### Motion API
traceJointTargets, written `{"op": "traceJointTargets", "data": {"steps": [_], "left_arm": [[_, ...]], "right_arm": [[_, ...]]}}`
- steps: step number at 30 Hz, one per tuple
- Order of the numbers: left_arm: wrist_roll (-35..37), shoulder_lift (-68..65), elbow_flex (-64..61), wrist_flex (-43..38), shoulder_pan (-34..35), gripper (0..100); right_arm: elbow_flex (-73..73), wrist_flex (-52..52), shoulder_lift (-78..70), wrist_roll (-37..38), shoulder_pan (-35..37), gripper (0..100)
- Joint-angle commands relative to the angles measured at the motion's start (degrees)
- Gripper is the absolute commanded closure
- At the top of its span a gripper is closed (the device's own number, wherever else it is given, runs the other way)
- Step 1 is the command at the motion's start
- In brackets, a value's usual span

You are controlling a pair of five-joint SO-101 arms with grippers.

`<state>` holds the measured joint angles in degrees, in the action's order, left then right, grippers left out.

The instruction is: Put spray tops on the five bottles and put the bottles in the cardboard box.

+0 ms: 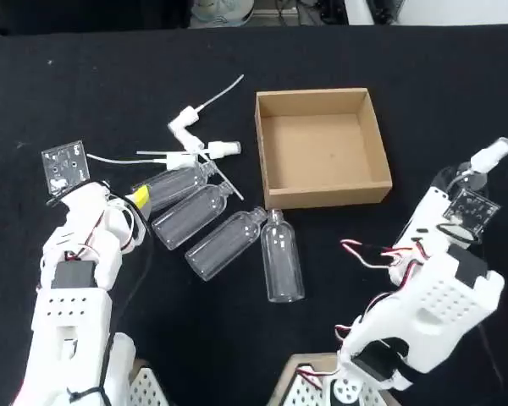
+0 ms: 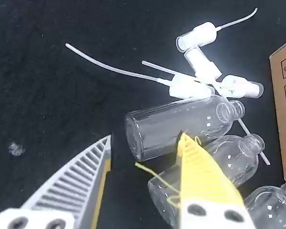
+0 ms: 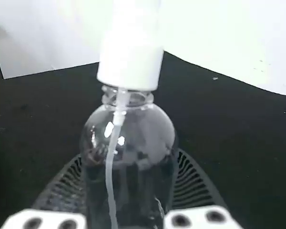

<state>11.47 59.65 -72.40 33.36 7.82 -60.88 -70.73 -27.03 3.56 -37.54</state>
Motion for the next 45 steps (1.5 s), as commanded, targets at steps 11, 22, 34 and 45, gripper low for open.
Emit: {"op": "traceJointTargets", "data": {"steps": [11,22,34,45], "left_arm": [[0.5,0.9,0.9,-1.3,0.3,78],[0.4,0.9,0.8,-1.3,0.6,78],[0.3,0.9,0.7,-1.3,0.7,78],[0.3,0.9,0.7,-1.3,0.6,78]], "right_arm": [[-1.8,-1.6,1.1,0.4,-0.6,82.1],[-11.6,-0.2,18.2,0.4,1.2,74.4],[-4.9,19.3,24.7,-0.1,0.8,74.4],[-3.7,21.6,26.2,0.0,0.7,74.4]]}}
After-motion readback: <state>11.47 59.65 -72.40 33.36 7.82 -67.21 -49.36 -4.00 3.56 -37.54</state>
